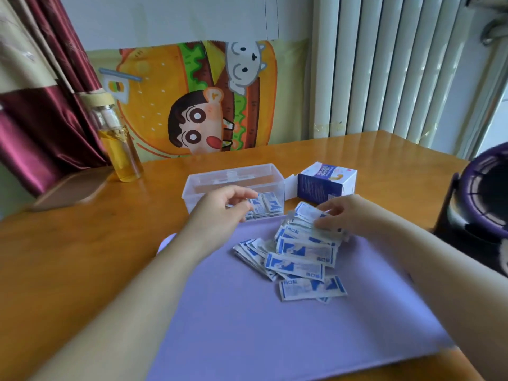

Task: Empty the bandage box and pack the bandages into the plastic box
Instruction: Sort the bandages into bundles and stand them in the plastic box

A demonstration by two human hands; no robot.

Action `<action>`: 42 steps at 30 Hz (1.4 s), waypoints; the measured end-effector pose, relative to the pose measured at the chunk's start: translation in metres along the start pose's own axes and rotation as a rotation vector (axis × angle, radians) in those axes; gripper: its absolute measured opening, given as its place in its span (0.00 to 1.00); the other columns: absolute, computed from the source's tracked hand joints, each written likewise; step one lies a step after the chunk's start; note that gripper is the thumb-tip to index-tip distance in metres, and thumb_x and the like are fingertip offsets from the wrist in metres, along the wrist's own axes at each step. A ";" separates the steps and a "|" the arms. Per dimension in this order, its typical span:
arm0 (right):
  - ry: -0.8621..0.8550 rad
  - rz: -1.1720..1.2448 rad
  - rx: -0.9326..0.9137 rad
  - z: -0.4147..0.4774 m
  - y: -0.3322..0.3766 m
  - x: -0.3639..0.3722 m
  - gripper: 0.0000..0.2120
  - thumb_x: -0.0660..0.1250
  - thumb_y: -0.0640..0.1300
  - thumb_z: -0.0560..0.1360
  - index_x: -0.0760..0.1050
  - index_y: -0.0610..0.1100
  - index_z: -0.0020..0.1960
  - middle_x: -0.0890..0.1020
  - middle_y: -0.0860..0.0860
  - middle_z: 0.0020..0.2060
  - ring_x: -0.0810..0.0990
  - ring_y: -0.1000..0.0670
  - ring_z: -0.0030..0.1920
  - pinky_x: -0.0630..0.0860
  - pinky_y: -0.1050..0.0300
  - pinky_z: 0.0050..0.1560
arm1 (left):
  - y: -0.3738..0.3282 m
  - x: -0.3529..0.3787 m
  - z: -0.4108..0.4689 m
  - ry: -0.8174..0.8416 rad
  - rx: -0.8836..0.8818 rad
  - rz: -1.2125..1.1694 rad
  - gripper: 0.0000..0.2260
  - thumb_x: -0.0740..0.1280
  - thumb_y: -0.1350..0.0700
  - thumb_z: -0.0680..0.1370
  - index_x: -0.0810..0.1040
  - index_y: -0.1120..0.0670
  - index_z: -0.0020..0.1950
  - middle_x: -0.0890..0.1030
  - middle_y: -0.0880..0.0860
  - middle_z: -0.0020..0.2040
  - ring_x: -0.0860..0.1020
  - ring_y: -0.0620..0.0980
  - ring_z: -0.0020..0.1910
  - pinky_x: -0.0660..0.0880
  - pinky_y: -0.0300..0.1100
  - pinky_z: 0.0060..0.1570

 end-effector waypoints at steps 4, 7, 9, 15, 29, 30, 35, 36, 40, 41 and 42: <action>-0.108 0.114 0.016 -0.006 -0.007 -0.004 0.06 0.74 0.46 0.69 0.79 0.47 0.37 0.79 0.53 0.31 0.73 0.55 0.30 0.68 0.62 0.31 | 0.001 0.008 -0.014 0.016 -0.031 -0.050 0.10 0.62 0.58 0.79 0.77 0.42 0.46 0.79 0.46 0.43 0.75 0.37 0.35 0.70 0.30 0.37; -0.133 0.087 0.018 -0.011 -0.007 -0.005 0.08 0.72 0.47 0.72 0.80 0.42 0.39 0.77 0.50 0.30 0.70 0.53 0.29 0.64 0.60 0.30 | 0.001 0.006 -0.020 0.012 -0.046 -0.082 0.11 0.61 0.58 0.80 0.77 0.42 0.46 0.80 0.46 0.46 0.76 0.38 0.36 0.69 0.34 0.39; -0.142 0.122 0.015 -0.015 -0.006 -0.009 0.09 0.70 0.47 0.73 0.81 0.40 0.40 0.78 0.47 0.32 0.70 0.52 0.31 0.63 0.58 0.31 | 0.002 0.004 -0.023 0.006 -0.064 -0.106 0.11 0.61 0.59 0.80 0.77 0.43 0.47 0.80 0.46 0.45 0.75 0.38 0.35 0.69 0.33 0.39; -0.235 0.355 -0.070 -0.035 0.012 -0.025 0.09 0.69 0.48 0.74 0.81 0.43 0.42 0.76 0.51 0.28 0.67 0.55 0.28 0.62 0.67 0.27 | -0.002 0.006 -0.033 -0.041 -0.073 -0.197 0.10 0.61 0.59 0.79 0.78 0.44 0.51 0.80 0.46 0.45 0.75 0.35 0.34 0.69 0.32 0.39; -0.058 0.101 -0.378 -0.074 0.074 0.020 0.12 0.75 0.53 0.67 0.77 0.48 0.44 0.78 0.57 0.33 0.75 0.57 0.33 0.71 0.64 0.36 | 0.008 0.028 -0.064 -0.260 -0.384 -1.353 0.04 0.66 0.58 0.77 0.80 0.56 0.47 0.83 0.51 0.39 0.82 0.47 0.42 0.78 0.41 0.44; -0.073 -0.054 -0.375 -0.071 0.069 0.015 0.13 0.73 0.56 0.67 0.77 0.50 0.46 0.79 0.58 0.36 0.76 0.58 0.36 0.72 0.64 0.38 | 0.016 0.020 -0.065 -0.333 -0.401 -1.402 0.03 0.66 0.59 0.77 0.78 0.56 0.47 0.81 0.51 0.37 0.81 0.45 0.36 0.78 0.39 0.40; 0.112 -0.569 -0.261 -0.069 0.044 0.039 0.31 0.73 0.61 0.64 0.70 0.53 0.63 0.73 0.54 0.52 0.73 0.52 0.50 0.74 0.57 0.50 | 0.039 0.014 -0.074 -0.384 -0.509 -1.504 0.05 0.64 0.60 0.78 0.75 0.58 0.53 0.76 0.52 0.38 0.72 0.42 0.25 0.73 0.32 0.26; 0.096 -0.553 -0.257 -0.068 0.042 0.042 0.31 0.74 0.60 0.64 0.69 0.53 0.63 0.72 0.53 0.53 0.73 0.52 0.50 0.74 0.57 0.49 | 0.039 0.016 -0.075 -0.367 -0.525 -1.520 0.07 0.64 0.60 0.78 0.74 0.58 0.56 0.76 0.52 0.38 0.71 0.42 0.24 0.72 0.32 0.25; 0.071 -0.379 -0.224 -0.063 0.039 0.043 0.18 0.74 0.53 0.68 0.72 0.51 0.53 0.77 0.52 0.47 0.76 0.51 0.44 0.75 0.58 0.43 | 0.046 0.018 -0.077 -0.392 -0.557 -1.541 0.11 0.60 0.60 0.81 0.75 0.57 0.62 0.76 0.53 0.40 0.70 0.42 0.26 0.72 0.31 0.25; 0.070 -0.353 -0.231 -0.062 0.039 0.043 0.14 0.73 0.52 0.69 0.72 0.51 0.49 0.77 0.53 0.43 0.75 0.51 0.42 0.74 0.59 0.41 | 0.047 0.018 -0.078 -0.394 -0.567 -1.537 0.11 0.59 0.60 0.81 0.75 0.57 0.62 0.76 0.53 0.40 0.70 0.42 0.27 0.72 0.31 0.25; 0.062 -0.332 -0.248 -0.062 0.039 0.042 0.10 0.72 0.50 0.70 0.71 0.50 0.43 0.76 0.52 0.39 0.74 0.51 0.38 0.72 0.59 0.38 | 0.049 0.018 -0.078 -0.393 -0.577 -1.533 0.11 0.59 0.60 0.81 0.75 0.57 0.61 0.76 0.53 0.40 0.70 0.43 0.28 0.72 0.31 0.25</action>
Point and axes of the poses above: each hand's wrist, its own z-axis towards the middle knuckle, its own x-axis out of the palm, y = z × x, the point moved 5 cm from there along z, towards the middle knuckle
